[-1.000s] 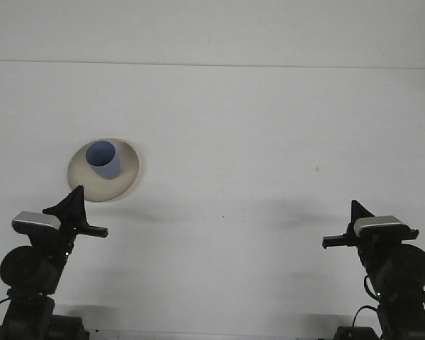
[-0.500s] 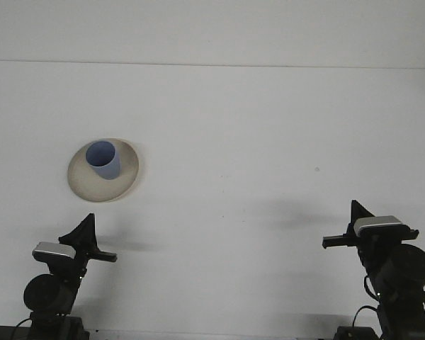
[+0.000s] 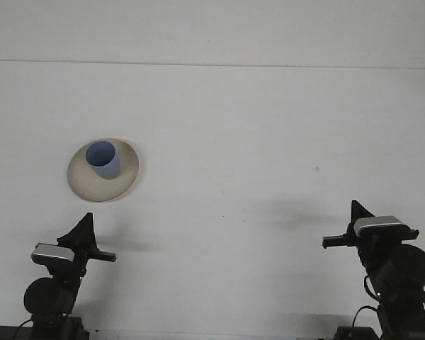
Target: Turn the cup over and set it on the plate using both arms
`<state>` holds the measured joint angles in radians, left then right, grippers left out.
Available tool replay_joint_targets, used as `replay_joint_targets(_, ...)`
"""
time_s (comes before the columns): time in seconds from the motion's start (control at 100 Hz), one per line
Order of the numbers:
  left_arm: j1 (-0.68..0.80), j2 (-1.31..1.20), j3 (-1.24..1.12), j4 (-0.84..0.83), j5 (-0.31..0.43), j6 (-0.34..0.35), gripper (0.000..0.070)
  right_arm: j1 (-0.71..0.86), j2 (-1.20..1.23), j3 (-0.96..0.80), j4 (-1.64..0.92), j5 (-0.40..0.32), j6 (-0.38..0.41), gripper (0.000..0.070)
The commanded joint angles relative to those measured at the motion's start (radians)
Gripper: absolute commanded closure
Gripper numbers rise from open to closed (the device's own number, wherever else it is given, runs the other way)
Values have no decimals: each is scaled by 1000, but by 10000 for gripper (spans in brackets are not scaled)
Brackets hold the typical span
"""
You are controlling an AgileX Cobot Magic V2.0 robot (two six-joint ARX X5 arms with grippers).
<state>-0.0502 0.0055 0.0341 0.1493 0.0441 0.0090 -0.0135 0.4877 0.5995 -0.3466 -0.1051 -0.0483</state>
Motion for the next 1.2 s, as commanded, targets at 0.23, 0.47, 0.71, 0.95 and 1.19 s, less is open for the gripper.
replay_joint_targets(0.23, 0, -2, -20, 10, 1, -2, 689, 1, 3, 12, 10, 0, 7, 700)
replay_joint_targets(0.47, 0, -2, -20, 10, 1, -2, 689, 1, 3, 12, 10, 0, 7, 700)
replay_joint_targets(0.71, 0, -2, -20, 10, 1, -2, 688, 1, 3, 12, 10, 0, 7, 700)
replay_joint_targets(0.95, 0, -2, -20, 10, 1, -2, 688, 2, 2, 6, 18, 0, 7, 700)
replay_joint_targets(1.19, 0, -2, -20, 10, 1, -2, 688, 9, -50, -19, 43, 1, 6, 700)
